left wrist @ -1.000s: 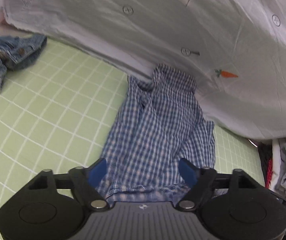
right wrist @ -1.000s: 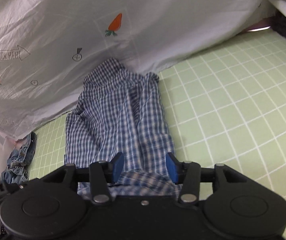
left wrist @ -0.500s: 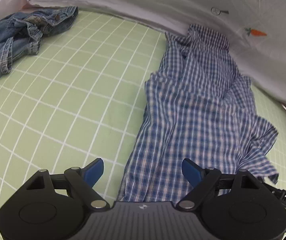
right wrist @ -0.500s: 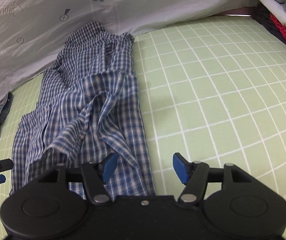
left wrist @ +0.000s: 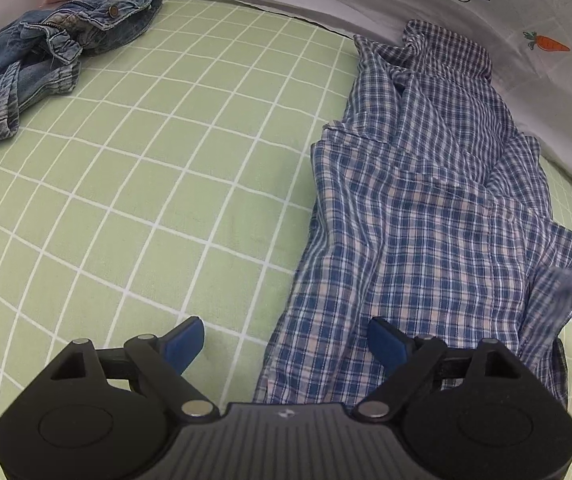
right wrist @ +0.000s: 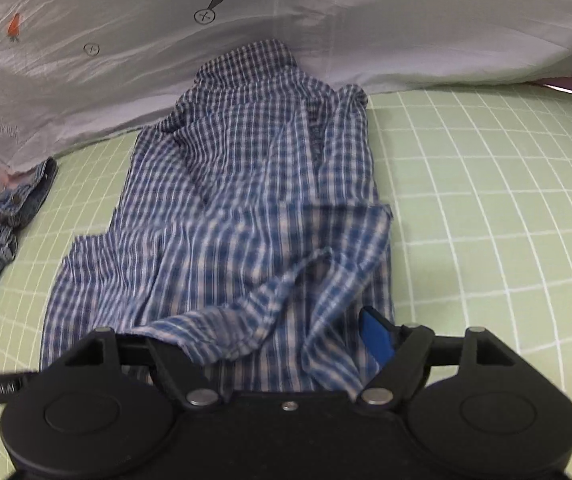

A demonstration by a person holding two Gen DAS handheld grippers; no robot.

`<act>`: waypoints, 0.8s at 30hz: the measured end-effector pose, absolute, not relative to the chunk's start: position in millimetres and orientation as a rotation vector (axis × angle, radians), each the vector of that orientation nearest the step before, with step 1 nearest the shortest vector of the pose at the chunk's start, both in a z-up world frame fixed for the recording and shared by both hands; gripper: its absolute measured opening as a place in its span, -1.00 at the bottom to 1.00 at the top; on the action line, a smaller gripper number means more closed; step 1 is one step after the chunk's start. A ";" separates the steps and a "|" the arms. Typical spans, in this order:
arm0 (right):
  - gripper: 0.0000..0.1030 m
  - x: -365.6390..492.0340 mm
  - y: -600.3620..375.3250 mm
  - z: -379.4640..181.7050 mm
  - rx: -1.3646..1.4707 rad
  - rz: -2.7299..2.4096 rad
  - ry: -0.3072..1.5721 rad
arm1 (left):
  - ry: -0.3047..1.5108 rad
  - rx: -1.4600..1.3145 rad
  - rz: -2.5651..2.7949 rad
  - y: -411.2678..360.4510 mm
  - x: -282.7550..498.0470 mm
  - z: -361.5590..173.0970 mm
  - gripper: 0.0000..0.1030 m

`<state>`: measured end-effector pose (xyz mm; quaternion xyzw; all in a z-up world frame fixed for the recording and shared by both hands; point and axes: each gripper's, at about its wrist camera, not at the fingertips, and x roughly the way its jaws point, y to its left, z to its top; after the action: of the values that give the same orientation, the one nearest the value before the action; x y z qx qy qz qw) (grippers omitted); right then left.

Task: Fold clothes
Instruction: 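Move both open grippers to the folded edge of the shirt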

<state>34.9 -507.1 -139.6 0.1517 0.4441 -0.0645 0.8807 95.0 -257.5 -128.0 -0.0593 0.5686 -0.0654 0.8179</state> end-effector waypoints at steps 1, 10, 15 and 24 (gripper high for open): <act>0.49 42.6 -507.2 -139.1 0.306 -0.142 0.917 | 1.213 -0.127 -0.137 -257.3 96.5 -128.6 0.73; 0.49 28.6 -532.7 -137.9 0.386 -0.228 0.864 | 1.224 -0.147 -0.119 -252.6 99.9 -133.5 0.77; -0.59 10.7 -542.8 -156.2 0.451 -0.190 0.928 | 1.218 -0.149 -0.121 -253.3 97.8 -133.9 0.79; -0.20 -13.3 -560.1 -147.5 0.460 -0.313 0.892 | 1.205 -0.162 -0.117 -240.0 75.8 -126.2 0.79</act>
<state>-13.3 -560.1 -147.5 0.2195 0.4259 -0.1492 0.8650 75.8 -240.0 -126.2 -0.0759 0.5659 -0.0550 0.8192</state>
